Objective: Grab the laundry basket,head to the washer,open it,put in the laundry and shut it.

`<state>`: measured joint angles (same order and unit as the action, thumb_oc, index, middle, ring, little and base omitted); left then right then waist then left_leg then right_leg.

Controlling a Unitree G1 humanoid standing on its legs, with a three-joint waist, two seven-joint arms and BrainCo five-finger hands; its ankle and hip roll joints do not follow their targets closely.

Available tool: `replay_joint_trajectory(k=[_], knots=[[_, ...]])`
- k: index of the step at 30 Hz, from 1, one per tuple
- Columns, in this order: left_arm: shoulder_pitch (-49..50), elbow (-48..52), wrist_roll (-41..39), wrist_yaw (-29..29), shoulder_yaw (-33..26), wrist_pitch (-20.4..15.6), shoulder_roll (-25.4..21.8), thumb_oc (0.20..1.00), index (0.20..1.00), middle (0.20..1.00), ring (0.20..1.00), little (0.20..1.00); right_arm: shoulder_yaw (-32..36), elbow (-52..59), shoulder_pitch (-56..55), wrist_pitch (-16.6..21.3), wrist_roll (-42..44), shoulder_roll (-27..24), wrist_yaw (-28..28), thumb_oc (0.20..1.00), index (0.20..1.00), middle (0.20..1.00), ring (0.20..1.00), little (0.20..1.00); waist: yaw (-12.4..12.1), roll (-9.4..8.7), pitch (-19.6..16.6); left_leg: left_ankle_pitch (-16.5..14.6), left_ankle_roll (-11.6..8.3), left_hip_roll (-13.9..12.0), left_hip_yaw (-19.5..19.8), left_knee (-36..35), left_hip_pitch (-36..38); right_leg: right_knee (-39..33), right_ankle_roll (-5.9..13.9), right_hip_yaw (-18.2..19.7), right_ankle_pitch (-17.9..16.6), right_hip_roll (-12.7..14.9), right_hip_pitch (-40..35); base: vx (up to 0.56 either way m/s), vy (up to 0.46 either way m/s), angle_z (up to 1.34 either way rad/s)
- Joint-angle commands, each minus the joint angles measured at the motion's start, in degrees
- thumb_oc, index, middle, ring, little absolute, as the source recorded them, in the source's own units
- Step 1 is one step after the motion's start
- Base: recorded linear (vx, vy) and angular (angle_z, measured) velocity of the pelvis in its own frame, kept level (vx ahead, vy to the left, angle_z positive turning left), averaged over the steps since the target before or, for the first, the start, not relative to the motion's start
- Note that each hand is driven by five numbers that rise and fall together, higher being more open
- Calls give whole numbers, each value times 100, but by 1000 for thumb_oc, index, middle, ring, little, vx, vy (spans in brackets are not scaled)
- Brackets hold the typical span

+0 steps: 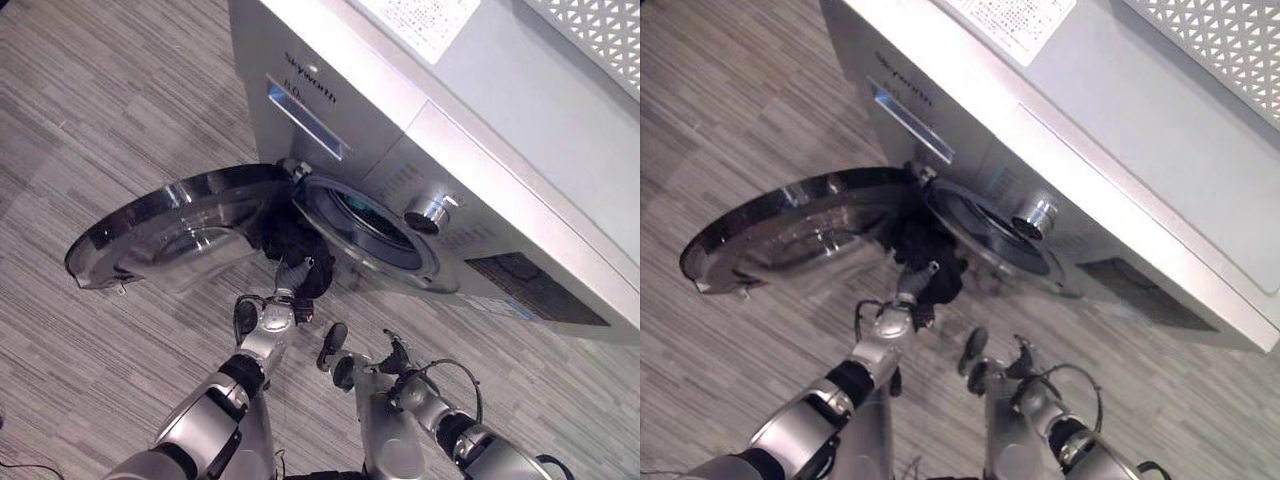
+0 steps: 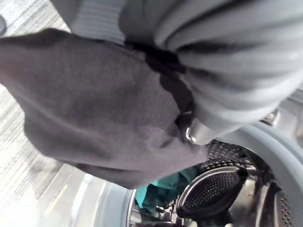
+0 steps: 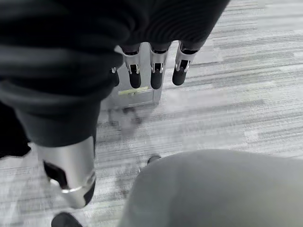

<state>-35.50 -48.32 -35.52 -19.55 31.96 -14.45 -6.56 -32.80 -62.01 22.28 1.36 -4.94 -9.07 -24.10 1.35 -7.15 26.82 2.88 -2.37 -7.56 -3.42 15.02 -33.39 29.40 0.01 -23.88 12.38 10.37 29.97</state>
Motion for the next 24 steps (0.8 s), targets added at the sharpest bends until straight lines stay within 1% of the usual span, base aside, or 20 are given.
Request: replay_joint_trajectory(k=[1, 2, 4, 5, 10, 11, 13, 14, 16, 18, 21, 22, 23, 24], knots=[[-317, 196, -123, -65, -10, -324, 638, 200, 200, 200, 200, 200, -41, 813, -321, 139, 467, 40, -326, 1000, 1000, 1000, 1000, 1000, 174, 21, -13, 44, 32, -261, 115, 308, -794, 91, 363, 333, -429, 129, 685, -55, 3, 0], [-320, 195, -123, -64, -11, -324, 640, 200, 200, 200, 200, 200, -41, 819, -323, 134, 467, 36, -325, 1000, 1000, 1000, 1000, 1000, 175, 24, -21, 39, 32, -261, 117, 320, -810, 99, 362, 333, -425, 131, 699, -52, -7, -4], [-421, 272, -163, -90, -13, -318, 722, 200, 200, 200, 200, 200, 10, 1416, -139, 240, 642, 26, -431, 1000, 1000, 1000, 1000, 1000, 215, 13, -45, -17, 51, -266, 151, 523, -1143, 360, 333, 373, -346, 153, 1029, -41, -10, -9], [-461, 293, -168, -115, -20, -329, 736, 200, 200, 200, 200, 200, 11, 1541, -60, 278, 716, 48, -449, 1000, 1000, 1000, 1000, 1000, 223, 14, -53, -18, 51, -269, 157, 543, -1208, 404, 329, 367, -330, 165, 1097, -27, -6, -9], [-849, 151, -176, -225, -112, -343, 783, 200, 200, 200, 200, 200, -151, 1787, 494, 400, 932, 166, -516, 1000, 1000, 1000, 1000, 1000, 238, 1, -79, -10, 61, -259, 200, 650, -1540, 580, 301, 376, -295, 200, 1430, -17, 2, -5], [-1044, 84, -193, -289, -222, -360, 755, 200, 200, 200, 200, 200, -226, 1877, 690, 442, 989, 201, -518, 1000, 1000, 1000, 1000, 1000, 238, -29, -89, 11, 58, -261, 198, 603, -1581, 573, 304, 347, -307, 210, 1490, 0, 0, 0], [-1137, 66, -205, -300, -285, -366, 723, 200, 200, 200, 200, 200, -221, 1917, 757, 487, 1053, 225, -509, 1000, 1000, 1000, 1000, 1000, 244, -40, -88, 28, 57, -252, 203, 567, -1590, 554, 308, 332, -315, 219, 1501, 0, 0, 0], [-1378, 123, -267, -348, -420, -413, 621, 200, 200, 200, 200, 200, -174, 2054, 852, 610, 1295, 242, -492, 1000, 1000, 1000, 1000, 1000, 252, -87, -80, 70, 41, -238, 204, 457, -1576, 494, 329, 306, -346, 230, 1508, 13, 13, 4], [-1467, 166, -258, -364, -462, -436, 600, 200, 200, 200, 200, 200, -146, 2095, 880, 654, 1356, 240, -480, 1000, 1000, 1000, 1000, 1000, 254, -102, -60, 88, 37, -221, 207, 413, -1571, 470, 336, 300, -356, 232, 1503, 11, 6, 7], [-1765, 358, -154, -405, -440, -500, 483, 200, 200, 200, 200, 200, -129, 2213, 944, 706, 1525, 178, -391, 1000, 1000, 1000, 1000, 1000, 253, -148, 2, 116, 27, -168, 225, 335, -1630, 444, 351, 266, -365, 258, 1528, 10, -10, 11], [-1979, 450, -117, -454, -414, -530, 471, 200, 200, 200, 200, 200, -123, 2123, 992, 739, 1704, 215, -332, 1000, 1000, 1000, 1000, 1000, 254, -167, 30, 135, 10, -142, 242, 302, -1700, 450, 363, 239, -365, 281, 1577, 11, -8, 16], [-2207, 567, -79, -488, -399, -556, 482, 200, 200, 200, 200, 200, -125, 1889, 1137, 718, 1775, 264, -322, 1000, 1000, 1000, 1000, 1000, 250, -153, 45, 142, -7, -108, 247, 295, -1797, 463, 380, 209, -364, 319, 1638, 20, -7, 17], [-2214, 567, -77, -490, -401, -554, 480, 200, 200, 200, 200, 200, -124, 1878, 1149, 722, 1777, 266, -321, 1000, 1000, 1000, 1000, 1000, 255, -151, 45, 142, -7, -106, 251, 299, -1808, 468, 381, 206, -362, 322, 1646, 31, 12, 17], [-2440, 706, -24, -527, -330, -568, 574, 200, 200, 200, 200, 200, -122, 1539, 1342, 639, 1803, 356, -347, 1000, 1000, 1000, 1000, 1000, 242, -117, 63, 132, -17, -72, 262, 324, -1919, 509, 401, 185, -356, 365, 1723, 25, 18, 16]])
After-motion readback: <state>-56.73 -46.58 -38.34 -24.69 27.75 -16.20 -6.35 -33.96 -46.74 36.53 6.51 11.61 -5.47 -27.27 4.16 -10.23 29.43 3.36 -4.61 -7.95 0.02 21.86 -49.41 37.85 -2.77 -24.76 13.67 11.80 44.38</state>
